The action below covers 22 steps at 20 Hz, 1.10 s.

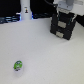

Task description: Open the kcup holder, insert the kcup into the holder, and close the kcup holder

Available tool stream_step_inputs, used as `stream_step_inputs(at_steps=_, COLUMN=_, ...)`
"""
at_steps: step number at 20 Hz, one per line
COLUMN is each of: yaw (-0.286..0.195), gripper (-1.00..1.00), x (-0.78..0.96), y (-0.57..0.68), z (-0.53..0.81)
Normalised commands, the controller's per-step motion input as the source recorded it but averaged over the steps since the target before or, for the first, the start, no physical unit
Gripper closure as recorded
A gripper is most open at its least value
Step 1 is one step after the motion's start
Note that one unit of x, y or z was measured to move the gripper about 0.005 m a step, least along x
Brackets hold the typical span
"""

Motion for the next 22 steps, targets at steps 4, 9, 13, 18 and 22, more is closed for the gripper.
stream_step_inputs(at_steps=4, yaw=-0.03, gripper=-1.0, x=-0.34, y=0.04, z=-0.38)
stream_step_inputs(at_steps=9, yaw=-0.032, gripper=1.0, x=-0.25, y=0.02, z=-0.18)
stream_step_inputs(at_steps=13, yaw=-0.013, gripper=1.0, x=0.07, y=-0.03, z=0.0)
stream_step_inputs(at_steps=18, yaw=-0.013, gripper=1.0, x=0.05, y=-0.03, z=0.0)
stream_step_inputs(at_steps=22, yaw=-0.017, gripper=1.0, x=0.0, y=-0.02, z=0.0)
